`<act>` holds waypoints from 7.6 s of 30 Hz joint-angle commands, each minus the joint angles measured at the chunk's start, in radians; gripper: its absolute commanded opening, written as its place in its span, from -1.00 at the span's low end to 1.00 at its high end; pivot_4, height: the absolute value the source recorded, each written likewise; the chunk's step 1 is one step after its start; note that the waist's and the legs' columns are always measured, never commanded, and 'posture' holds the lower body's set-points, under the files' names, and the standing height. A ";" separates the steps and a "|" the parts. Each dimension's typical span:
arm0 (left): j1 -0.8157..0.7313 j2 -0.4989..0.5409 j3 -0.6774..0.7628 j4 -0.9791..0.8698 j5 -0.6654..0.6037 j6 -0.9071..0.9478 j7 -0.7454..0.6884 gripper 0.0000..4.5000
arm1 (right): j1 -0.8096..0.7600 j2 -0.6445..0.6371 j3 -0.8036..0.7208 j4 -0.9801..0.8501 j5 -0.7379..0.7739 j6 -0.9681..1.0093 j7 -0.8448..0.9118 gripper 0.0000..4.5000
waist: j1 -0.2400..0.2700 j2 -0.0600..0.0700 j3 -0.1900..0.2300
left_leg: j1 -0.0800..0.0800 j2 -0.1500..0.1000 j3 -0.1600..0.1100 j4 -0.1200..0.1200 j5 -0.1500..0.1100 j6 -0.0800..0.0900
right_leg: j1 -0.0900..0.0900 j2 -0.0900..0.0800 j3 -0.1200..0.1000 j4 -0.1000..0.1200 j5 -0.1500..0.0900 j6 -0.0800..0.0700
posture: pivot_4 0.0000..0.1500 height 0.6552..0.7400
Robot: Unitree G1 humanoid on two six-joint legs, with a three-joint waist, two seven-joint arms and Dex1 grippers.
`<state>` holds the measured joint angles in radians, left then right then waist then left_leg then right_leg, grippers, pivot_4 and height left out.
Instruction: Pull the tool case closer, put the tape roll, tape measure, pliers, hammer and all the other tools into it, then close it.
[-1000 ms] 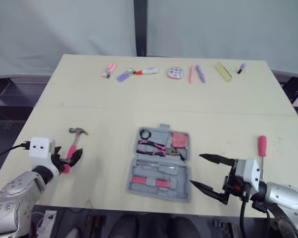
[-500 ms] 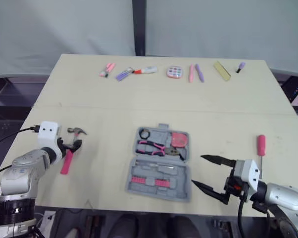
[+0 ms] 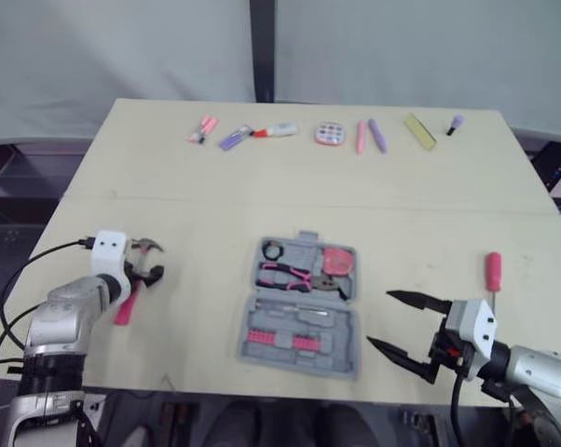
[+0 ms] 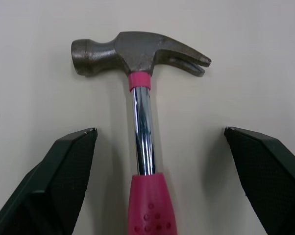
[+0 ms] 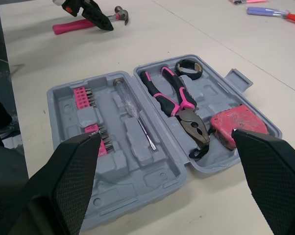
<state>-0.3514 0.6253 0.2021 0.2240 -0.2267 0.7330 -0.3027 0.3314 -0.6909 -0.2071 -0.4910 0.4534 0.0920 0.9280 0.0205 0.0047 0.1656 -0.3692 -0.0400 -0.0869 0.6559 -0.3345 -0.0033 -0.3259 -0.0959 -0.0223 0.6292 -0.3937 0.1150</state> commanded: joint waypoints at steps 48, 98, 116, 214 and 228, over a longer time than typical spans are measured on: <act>-0.080 0.132 -0.173 -0.055 0.080 -0.185 -0.394 -0.99 | -0.001 -0.009 -0.055 -0.029 0.002 0.012 -0.016 1.00 | -0.006 -0.001 0.000 | -0.002 -0.004 -0.009 0.005 0.000 0.000 | -0.002 -0.001 0.001 0.015 0.000 0.000 | 1.00 1.00; -0.441 -0.068 -0.879 -0.590 0.211 0.150 -0.744 -0.99 | 0.030 -0.053 -0.052 0.029 -0.012 -0.033 0.082 1.00 | -0.005 -0.003 0.002 | -0.005 -0.005 -0.009 0.008 -0.001 0.002 | -0.001 0.001 0.002 0.013 0.000 0.000 | 1.00 1.00; -0.512 -0.183 -0.988 -0.552 0.203 0.257 -0.682 -0.99 | 0.156 -0.105 -0.140 0.040 -0.021 -0.095 0.165 1.00 | 0.004 -0.003 0.002 | -0.005 -0.005 -0.008 0.008 -0.001 0.003 | -0.001 0.002 0.002 0.012 0.000 0.000 | 1.00 1.00; -0.082 -0.161 -0.583 -0.284 0.037 -0.447 -0.842 -0.99 | 0.132 -0.060 -0.132 0.004 -0.041 -0.067 0.075 1.00 | 0.004 -0.002 0.002 | -0.004 -0.006 -0.008 0.009 -0.001 0.003 | 0.000 0.000 0.001 0.014 0.000 0.000 | 1.00 1.00; -0.048 -0.245 -0.606 -0.164 0.107 -0.566 -0.761 -0.99 | 0.144 -0.068 -0.154 -0.002 -0.034 -0.059 0.076 1.00 | 0.002 -0.002 0.001 | -0.004 -0.006 -0.008 0.009 -0.001 0.003 | 0.000 0.001 0.000 0.015 0.000 0.000 | 1.00 1.00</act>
<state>-0.4058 0.3858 -0.3960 0.0623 -0.1227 0.1853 -1.0655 0.4722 -0.7532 -0.3255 -0.4703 0.4015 0.0321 1.0036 0.0230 0.0026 0.1670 -0.3731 -0.0459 -0.0951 0.6650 -0.3354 -0.0003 -0.3264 -0.0954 -0.0221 0.6439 -0.3939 0.1154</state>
